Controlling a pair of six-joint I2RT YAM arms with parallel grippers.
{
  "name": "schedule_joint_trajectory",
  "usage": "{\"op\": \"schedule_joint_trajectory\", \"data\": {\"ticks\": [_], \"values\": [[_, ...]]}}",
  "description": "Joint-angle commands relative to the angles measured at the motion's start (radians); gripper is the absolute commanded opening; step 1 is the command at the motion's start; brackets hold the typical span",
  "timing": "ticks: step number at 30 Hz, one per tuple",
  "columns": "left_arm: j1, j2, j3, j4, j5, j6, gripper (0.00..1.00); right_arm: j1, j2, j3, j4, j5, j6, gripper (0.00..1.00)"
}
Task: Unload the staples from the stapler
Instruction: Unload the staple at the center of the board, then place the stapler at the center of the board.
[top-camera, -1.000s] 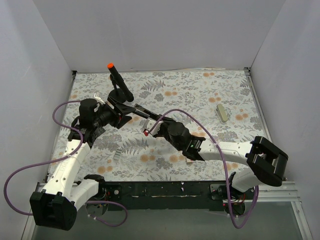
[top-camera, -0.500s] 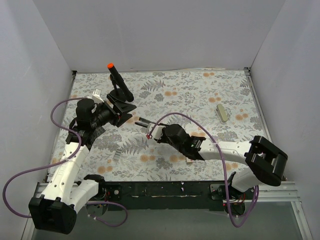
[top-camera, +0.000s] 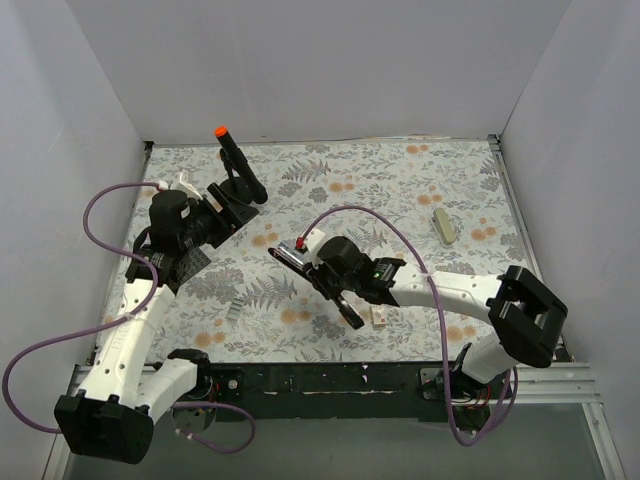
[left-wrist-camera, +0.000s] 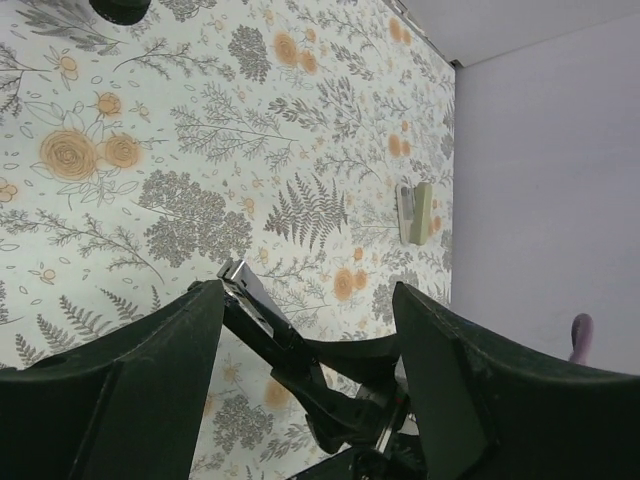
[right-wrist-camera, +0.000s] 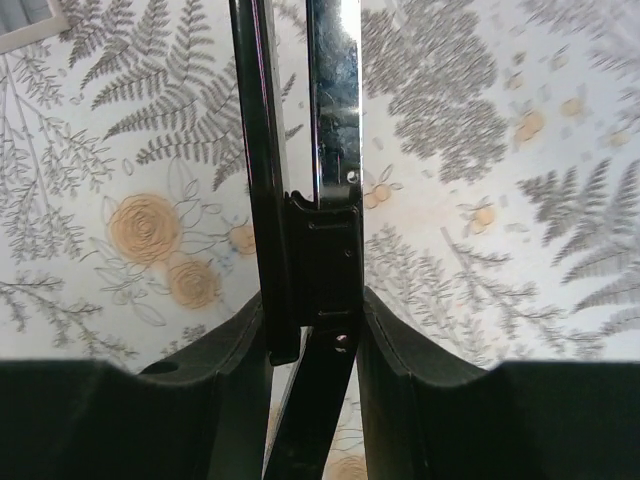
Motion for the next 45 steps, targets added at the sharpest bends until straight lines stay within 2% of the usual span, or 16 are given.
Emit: {"op": "schedule_joint_trajectory", "data": {"ticks": [1,6,10,16,21,25,27,28,29,31,34,35,37,38,40,45], "values": [[0.001,-0.037,-0.021,-0.036,-0.057,0.032,0.68,-0.043,0.044,0.078,-0.024,-0.183,0.257,0.01],[-0.001,-0.02,-0.007,-0.076,-0.051,0.055,0.68,-0.141,0.053,0.031,0.036,-0.453,0.467,0.01],[-0.001,-0.029,0.006,-0.098,-0.078,0.073,0.68,-0.239,0.025,-0.066,0.22,-0.622,0.633,0.01],[-0.001,-0.034,-0.021,-0.064,-0.029,0.029,0.68,-0.27,0.018,-0.06,0.254,-0.687,0.716,0.01],[-0.001,-0.03,-0.016,-0.067,-0.017,0.02,0.68,-0.278,-0.007,-0.072,0.263,-0.676,0.762,0.01],[-0.001,-0.034,-0.021,-0.041,0.026,0.046,0.67,-0.278,-0.036,-0.052,0.24,-0.638,0.684,0.01],[-0.001,-0.018,-0.013,-0.029,0.064,0.047,0.67,-0.261,-0.05,0.008,0.164,-0.59,0.54,0.01],[-0.001,-0.011,0.002,-0.026,0.101,0.047,0.67,-0.246,-0.056,0.038,0.119,-0.546,0.483,0.01],[-0.001,0.006,0.01,-0.024,0.127,0.047,0.68,-0.229,-0.07,0.064,0.049,-0.433,0.355,0.01],[-0.001,0.016,0.024,0.0,0.209,0.046,0.7,-0.181,-0.088,0.115,-0.031,-0.325,0.253,0.01],[-0.001,0.017,0.007,0.092,0.328,0.037,0.77,-0.129,-0.133,0.126,-0.038,-0.129,0.074,0.01],[-0.001,0.017,-0.013,0.118,0.351,0.027,0.78,-0.111,-0.158,0.123,-0.021,-0.022,0.029,0.01],[0.001,0.023,-0.027,0.203,0.4,0.014,0.79,-0.042,-0.191,0.082,0.025,0.084,-0.13,0.01],[0.001,0.025,-0.033,0.224,0.429,0.0,0.79,-0.022,-0.229,0.057,0.112,0.167,-0.175,0.01],[-0.001,0.039,-0.048,0.29,0.454,-0.003,0.79,0.009,-0.263,-0.006,0.232,0.218,-0.282,0.01],[-0.001,0.06,-0.083,0.428,0.535,-0.049,0.78,0.03,-0.315,-0.021,0.311,0.266,-0.353,0.01]]}}
